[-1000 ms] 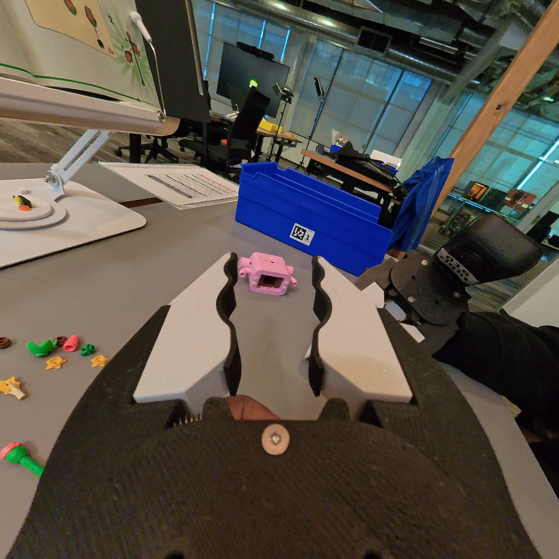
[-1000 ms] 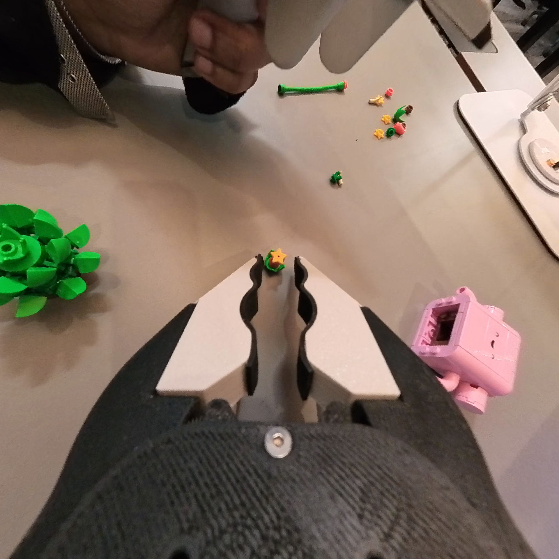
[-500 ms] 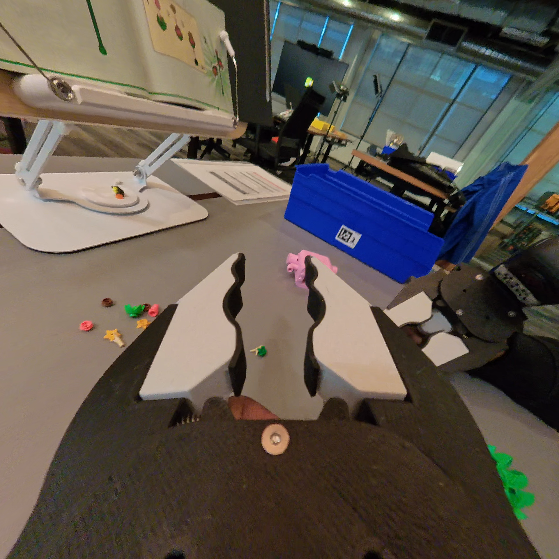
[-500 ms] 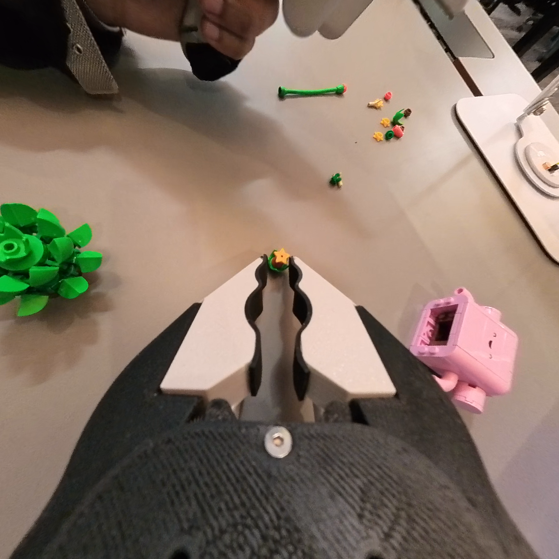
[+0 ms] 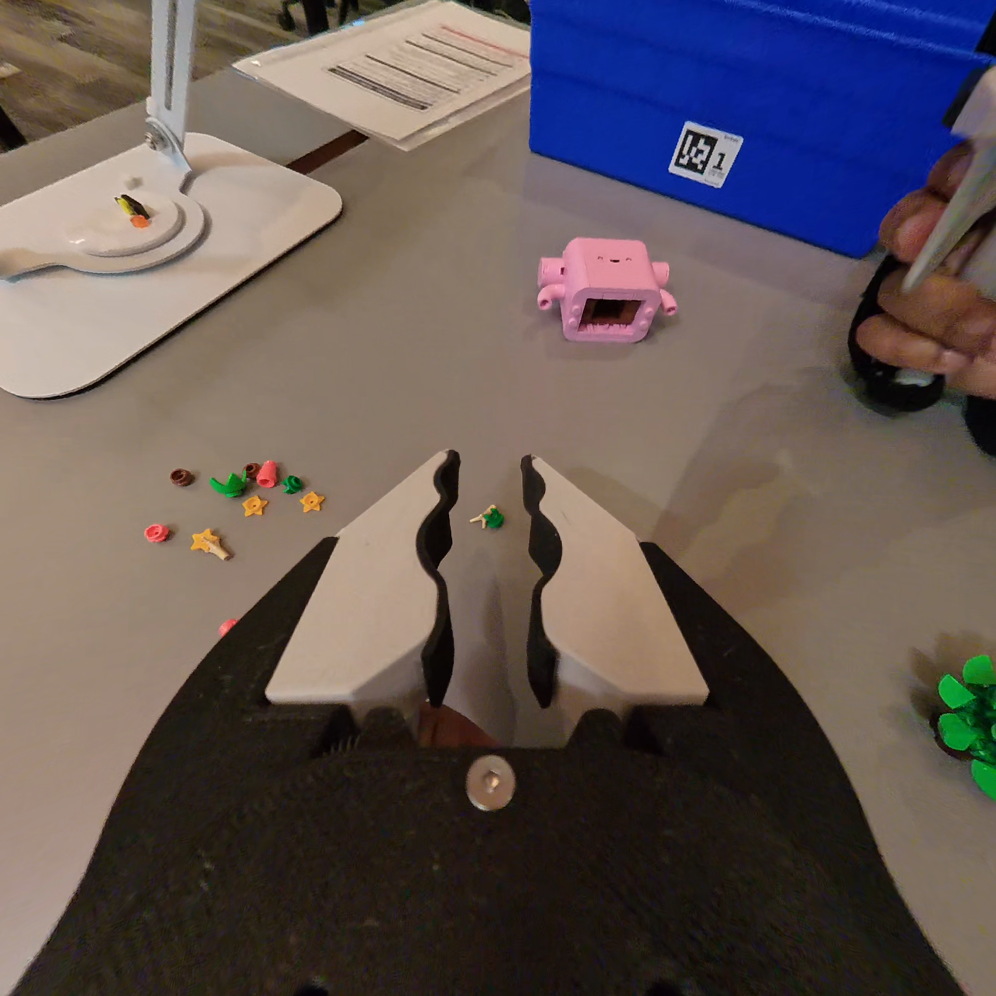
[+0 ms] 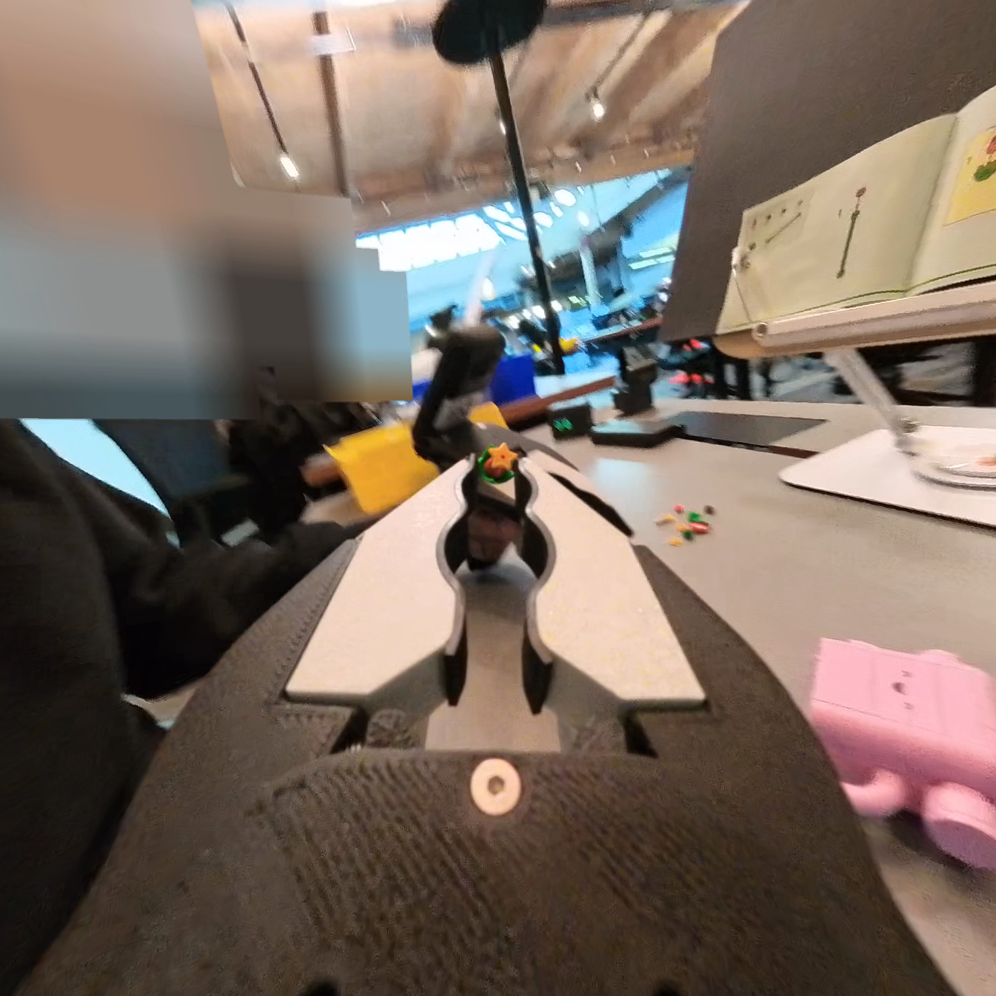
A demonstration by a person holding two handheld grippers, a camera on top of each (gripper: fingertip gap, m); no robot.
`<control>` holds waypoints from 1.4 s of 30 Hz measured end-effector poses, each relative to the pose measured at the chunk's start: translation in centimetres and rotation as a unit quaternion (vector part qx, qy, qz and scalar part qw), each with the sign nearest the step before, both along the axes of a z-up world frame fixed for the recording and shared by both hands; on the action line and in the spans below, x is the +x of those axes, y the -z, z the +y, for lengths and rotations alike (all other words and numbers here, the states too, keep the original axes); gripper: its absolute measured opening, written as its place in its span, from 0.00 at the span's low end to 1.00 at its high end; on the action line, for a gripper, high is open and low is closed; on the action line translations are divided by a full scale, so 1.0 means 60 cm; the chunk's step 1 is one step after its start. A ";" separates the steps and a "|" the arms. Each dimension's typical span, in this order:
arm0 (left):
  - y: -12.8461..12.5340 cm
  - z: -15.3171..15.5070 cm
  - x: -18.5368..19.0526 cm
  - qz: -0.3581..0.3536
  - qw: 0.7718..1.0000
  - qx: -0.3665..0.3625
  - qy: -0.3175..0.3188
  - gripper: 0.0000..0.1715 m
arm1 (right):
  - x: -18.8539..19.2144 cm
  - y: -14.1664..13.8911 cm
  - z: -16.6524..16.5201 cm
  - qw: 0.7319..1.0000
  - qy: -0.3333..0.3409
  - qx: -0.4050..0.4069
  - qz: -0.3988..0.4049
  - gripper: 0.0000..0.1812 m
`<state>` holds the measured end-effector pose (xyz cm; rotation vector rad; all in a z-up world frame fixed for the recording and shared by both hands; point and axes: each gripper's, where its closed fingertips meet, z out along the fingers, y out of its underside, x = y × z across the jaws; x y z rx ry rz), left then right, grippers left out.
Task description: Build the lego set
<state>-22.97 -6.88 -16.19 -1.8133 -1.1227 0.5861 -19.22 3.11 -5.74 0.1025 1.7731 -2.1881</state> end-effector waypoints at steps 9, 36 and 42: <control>0.002 -0.004 -0.001 -0.008 1.000 0.016 -0.009 0.13 | -0.014 -0.044 0.035 0.979 -0.088 -0.104 -0.150 0.06; 0.054 0.005 0.017 -0.089 0.994 -0.055 0.020 0.08 | -0.004 -0.017 0.013 0.991 -0.064 -0.047 -0.107 0.06; 0.064 0.009 0.023 -0.105 0.992 -0.067 0.031 0.09 | -0.007 -0.018 0.014 0.991 -0.063 -0.049 -0.110 0.06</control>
